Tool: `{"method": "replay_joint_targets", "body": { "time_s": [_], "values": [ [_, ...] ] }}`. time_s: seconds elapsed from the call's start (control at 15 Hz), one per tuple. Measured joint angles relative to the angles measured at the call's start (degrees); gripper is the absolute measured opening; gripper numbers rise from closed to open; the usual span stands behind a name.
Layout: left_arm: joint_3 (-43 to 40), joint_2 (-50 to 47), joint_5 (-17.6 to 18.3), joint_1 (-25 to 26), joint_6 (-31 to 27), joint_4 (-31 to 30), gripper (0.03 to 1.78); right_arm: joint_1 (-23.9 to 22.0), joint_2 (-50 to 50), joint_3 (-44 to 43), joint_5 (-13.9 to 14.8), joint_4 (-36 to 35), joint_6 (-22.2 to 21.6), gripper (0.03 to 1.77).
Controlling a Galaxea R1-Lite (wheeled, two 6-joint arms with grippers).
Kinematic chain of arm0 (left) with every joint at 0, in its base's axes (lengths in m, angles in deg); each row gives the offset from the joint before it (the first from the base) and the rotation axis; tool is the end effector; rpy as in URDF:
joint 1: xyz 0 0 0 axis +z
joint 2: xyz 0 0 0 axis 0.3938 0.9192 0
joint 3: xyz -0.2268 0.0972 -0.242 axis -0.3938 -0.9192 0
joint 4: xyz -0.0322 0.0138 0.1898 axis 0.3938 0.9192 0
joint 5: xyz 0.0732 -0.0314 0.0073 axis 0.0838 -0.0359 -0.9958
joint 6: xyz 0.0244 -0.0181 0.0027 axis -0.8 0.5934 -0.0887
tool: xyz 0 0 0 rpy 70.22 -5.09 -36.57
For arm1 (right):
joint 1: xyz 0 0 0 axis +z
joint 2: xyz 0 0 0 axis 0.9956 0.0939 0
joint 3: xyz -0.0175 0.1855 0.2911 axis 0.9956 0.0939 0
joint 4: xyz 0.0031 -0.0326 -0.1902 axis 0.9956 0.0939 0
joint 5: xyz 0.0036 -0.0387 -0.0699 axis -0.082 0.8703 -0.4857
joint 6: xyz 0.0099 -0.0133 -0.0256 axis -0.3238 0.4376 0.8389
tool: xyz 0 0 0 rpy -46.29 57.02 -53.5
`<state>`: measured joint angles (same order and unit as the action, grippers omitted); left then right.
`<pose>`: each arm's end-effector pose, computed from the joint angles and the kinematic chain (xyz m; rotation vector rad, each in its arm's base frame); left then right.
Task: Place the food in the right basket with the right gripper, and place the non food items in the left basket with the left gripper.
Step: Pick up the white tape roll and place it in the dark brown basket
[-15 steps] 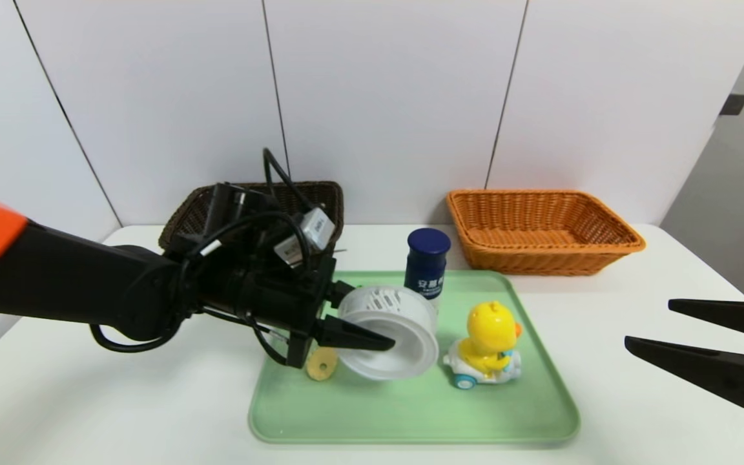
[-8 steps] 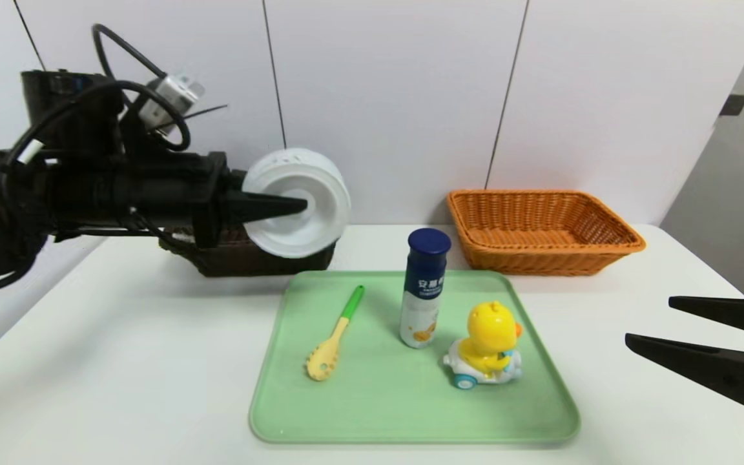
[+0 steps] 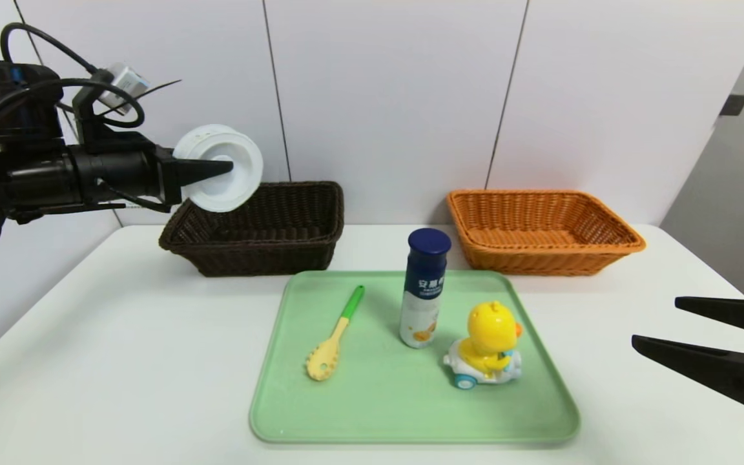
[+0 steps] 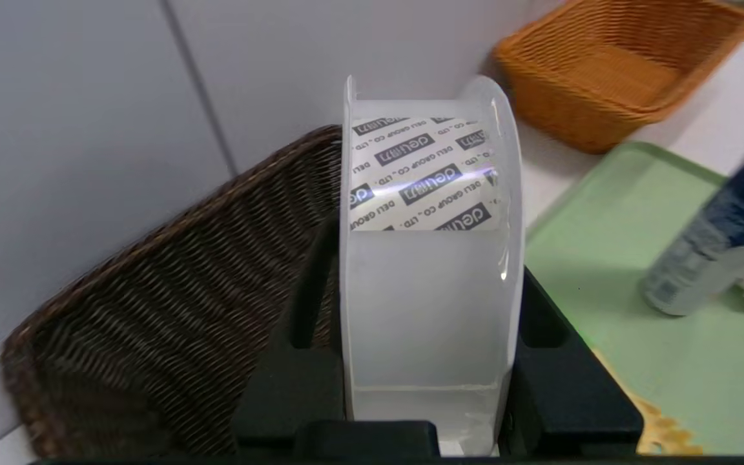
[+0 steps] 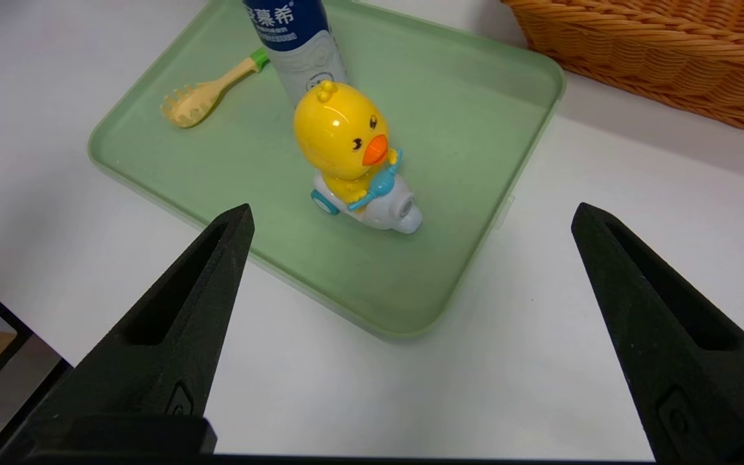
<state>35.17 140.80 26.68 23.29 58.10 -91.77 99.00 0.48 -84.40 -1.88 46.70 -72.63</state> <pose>0.3327 -0.0190 0.3106 0.1297 0.0776 -0.7061 0.1027 0.0362 0.2612 0.0055 0.4169 0.5627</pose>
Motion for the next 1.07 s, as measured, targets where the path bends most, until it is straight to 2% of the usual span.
{"method": "replay_joint_targets", "body": {
  "time_s": [0.2, 0.33, 0.53, 0.67, 1.07],
  "values": [
    [1.4, 3.1, -9.1, 1.9, -0.2, 0.8, 0.58, -0.1, -0.2, 0.0, 0.0, 0.0, 0.0, 1.7],
    [2.8, 5.2, -14.3, 2.1, -0.4, 3.5, 0.58, -0.1, -0.2, 0.0, 0.0, 0.0, 0.0, 1.7],
    [6.0, 8.7, -20.1, 2.1, -0.3, 5.4, 0.58, -0.2, -0.3, 0.1, 0.0, 0.2, -0.1, 1.7],
    [7.1, 10.9, -21.8, 2.1, -0.2, 5.4, 0.58, -0.2, -0.4, 0.4, 0.0, 0.1, -0.1, 1.7],
    [8.1, 15.3, -22.2, 2.0, 0.1, 5.4, 0.58, -0.3, -0.6, 0.5, 0.0, 0.1, -0.1, 1.7]
  ]
}}
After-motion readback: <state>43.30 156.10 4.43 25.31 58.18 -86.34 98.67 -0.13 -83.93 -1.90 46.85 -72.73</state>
